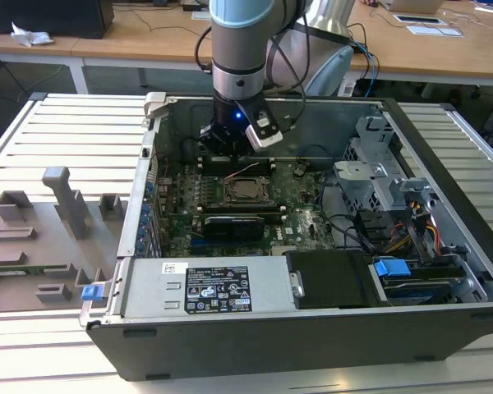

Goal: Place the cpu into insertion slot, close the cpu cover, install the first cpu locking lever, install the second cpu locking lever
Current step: 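Install the first cpu locking lever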

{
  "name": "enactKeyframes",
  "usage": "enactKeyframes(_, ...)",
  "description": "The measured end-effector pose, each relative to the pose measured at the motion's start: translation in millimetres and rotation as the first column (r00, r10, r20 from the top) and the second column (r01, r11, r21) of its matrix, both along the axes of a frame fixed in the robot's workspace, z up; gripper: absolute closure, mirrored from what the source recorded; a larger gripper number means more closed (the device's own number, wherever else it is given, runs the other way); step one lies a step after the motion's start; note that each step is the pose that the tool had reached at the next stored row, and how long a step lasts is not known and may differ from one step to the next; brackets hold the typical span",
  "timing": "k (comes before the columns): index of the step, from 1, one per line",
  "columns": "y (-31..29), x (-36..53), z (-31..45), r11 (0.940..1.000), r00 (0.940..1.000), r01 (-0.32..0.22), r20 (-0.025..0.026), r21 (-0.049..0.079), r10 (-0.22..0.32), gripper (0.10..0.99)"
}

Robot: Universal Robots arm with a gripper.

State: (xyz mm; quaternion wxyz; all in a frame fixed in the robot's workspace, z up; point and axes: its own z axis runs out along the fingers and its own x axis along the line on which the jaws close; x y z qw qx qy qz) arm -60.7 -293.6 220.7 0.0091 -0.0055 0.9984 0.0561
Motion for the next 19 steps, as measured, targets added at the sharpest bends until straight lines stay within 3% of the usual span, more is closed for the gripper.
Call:
enactKeyframes(13, 1.5, 26.8, -8.8, 1.0000, 1.0000, 0.000, -0.0066, 0.000, 0.000, 0.980)
enactKeyframes(19, 1.5, 31.5, -12.5, 1.0000, 1.0000, 0.000, -0.0080, 0.000, 0.000, 0.980)
